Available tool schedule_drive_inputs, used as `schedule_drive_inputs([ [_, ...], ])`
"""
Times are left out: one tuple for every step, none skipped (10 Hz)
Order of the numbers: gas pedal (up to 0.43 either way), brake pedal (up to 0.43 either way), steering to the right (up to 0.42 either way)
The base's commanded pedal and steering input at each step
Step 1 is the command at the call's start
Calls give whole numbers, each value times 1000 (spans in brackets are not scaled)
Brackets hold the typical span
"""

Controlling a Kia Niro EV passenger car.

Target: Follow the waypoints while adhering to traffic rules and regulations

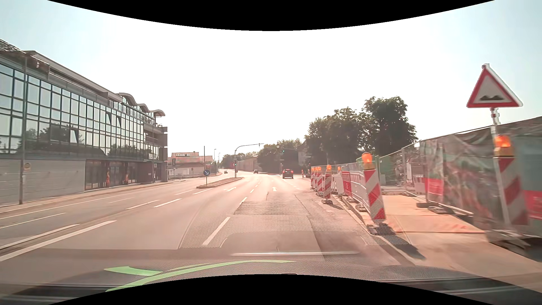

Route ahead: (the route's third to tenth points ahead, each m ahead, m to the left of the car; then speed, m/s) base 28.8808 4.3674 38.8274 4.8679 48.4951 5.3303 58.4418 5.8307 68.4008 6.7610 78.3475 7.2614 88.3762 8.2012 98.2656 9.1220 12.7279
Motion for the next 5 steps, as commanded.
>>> schedule_drive_inputs([
  [0, 0, 4],
  [0, 0, 4],
  [0, 0, 4],
  [0, 0, 4],
  [0, 0, 2],
])
